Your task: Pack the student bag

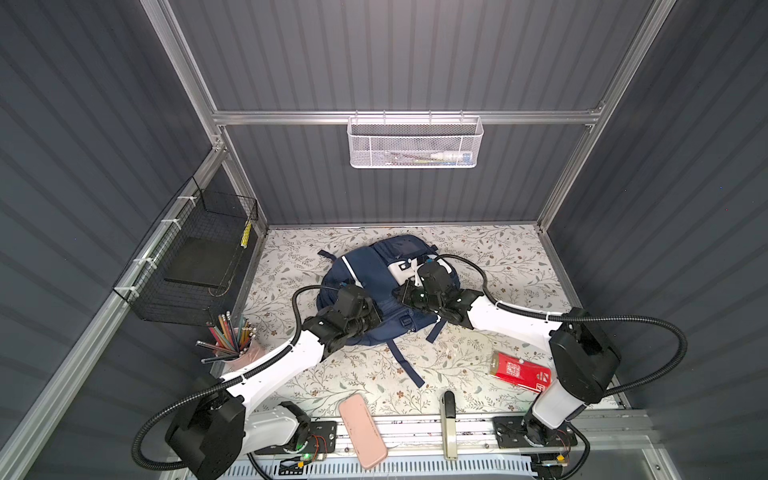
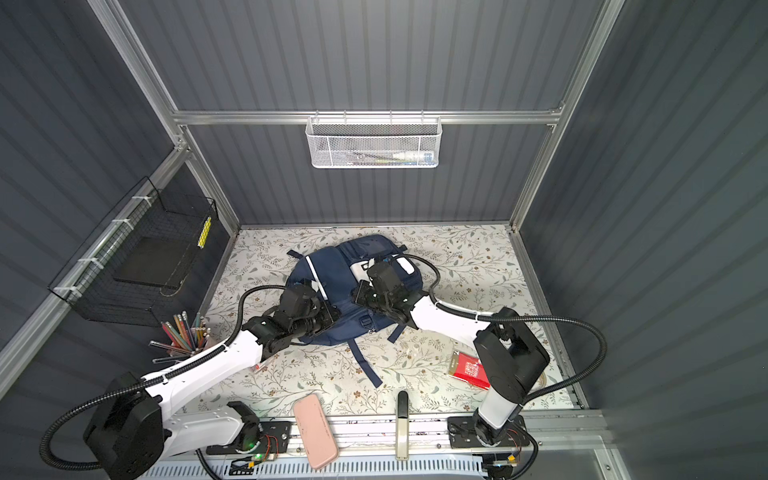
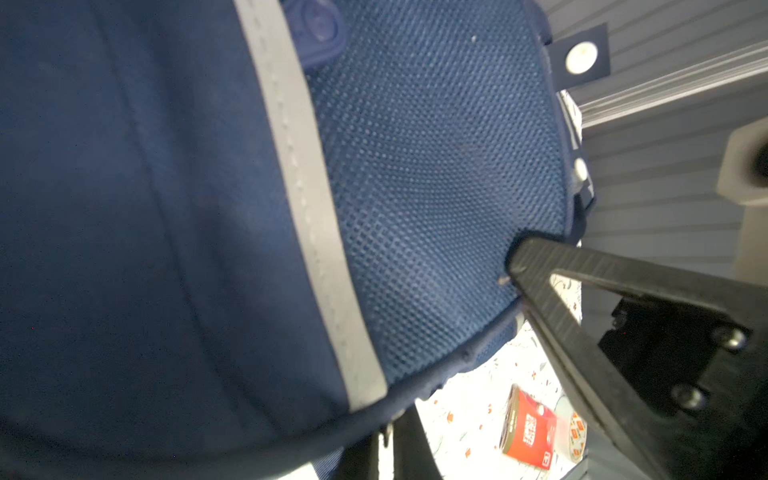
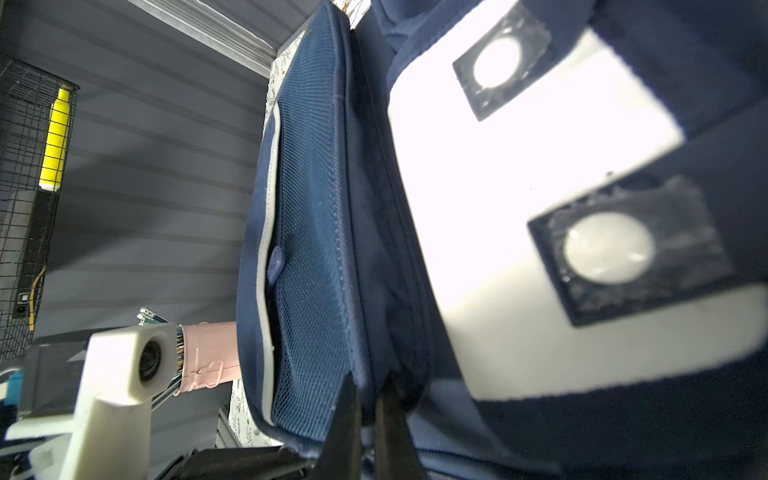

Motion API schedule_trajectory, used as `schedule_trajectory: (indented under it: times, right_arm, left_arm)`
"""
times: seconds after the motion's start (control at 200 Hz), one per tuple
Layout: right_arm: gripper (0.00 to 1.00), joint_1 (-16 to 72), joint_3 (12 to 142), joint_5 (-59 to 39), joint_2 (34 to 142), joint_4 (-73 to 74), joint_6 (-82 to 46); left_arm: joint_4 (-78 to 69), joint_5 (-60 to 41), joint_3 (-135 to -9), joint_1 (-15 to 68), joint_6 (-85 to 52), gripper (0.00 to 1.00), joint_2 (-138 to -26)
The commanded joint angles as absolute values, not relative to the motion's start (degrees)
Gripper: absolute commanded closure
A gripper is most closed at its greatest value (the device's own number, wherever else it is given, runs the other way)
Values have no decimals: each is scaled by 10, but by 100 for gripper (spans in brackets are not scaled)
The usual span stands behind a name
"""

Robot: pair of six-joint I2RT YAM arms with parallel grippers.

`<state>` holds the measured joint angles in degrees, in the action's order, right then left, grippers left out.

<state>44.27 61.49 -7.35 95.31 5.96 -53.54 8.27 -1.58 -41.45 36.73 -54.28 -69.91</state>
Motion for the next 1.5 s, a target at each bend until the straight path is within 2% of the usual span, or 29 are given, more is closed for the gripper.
schedule_trajectory:
  times: [0.0, 0.08, 0.42, 0.475, 0.52, 0.655, 0.866, 0.981, 1.161, 1.321, 1.496]
  right_arm:
    - [100, 440, 611, -77, 936, 71, -519]
    - [100, 444, 612, -79, 938, 75, -518]
    - [100, 466, 619, -91, 952, 78, -529]
    - [100, 467, 621, -94, 953, 77, -528]
    - [100, 466, 621, -93, 954, 73, -523]
    - [100, 445, 602, -86, 935, 48, -507]
    - [100, 401, 561, -84, 898, 15, -478]
    - [100, 400, 546, -76, 884, -6, -461]
    - [100, 381, 522, -48, 865, -37, -434]
    - [100, 346, 541, -70, 892, -47, -410]
    - [100, 325, 594, -33, 916, -95, -392]
  left_arm:
    - [134, 5, -423, 356, -498, 97, -679]
    - [114, 12, -425, 356, -477, 88, -679]
    - [81, 24, -457, 356, -436, 85, -734]
    - [79, 21, -460, 356, -431, 89, -738]
    - [91, 23, -466, 356, -425, 100, -739]
    - [174, 68, -483, 353, -404, 100, -708]
    - [252, 71, -483, 327, -370, 100, -670]
    - [213, 2, -449, 269, -356, 100, -665]
    - [212, -33, -461, 240, -328, 100, -663]
    - [177, -119, -462, 243, -301, 100, -664]
    - [191, -139, -459, 271, -296, 100, -640]
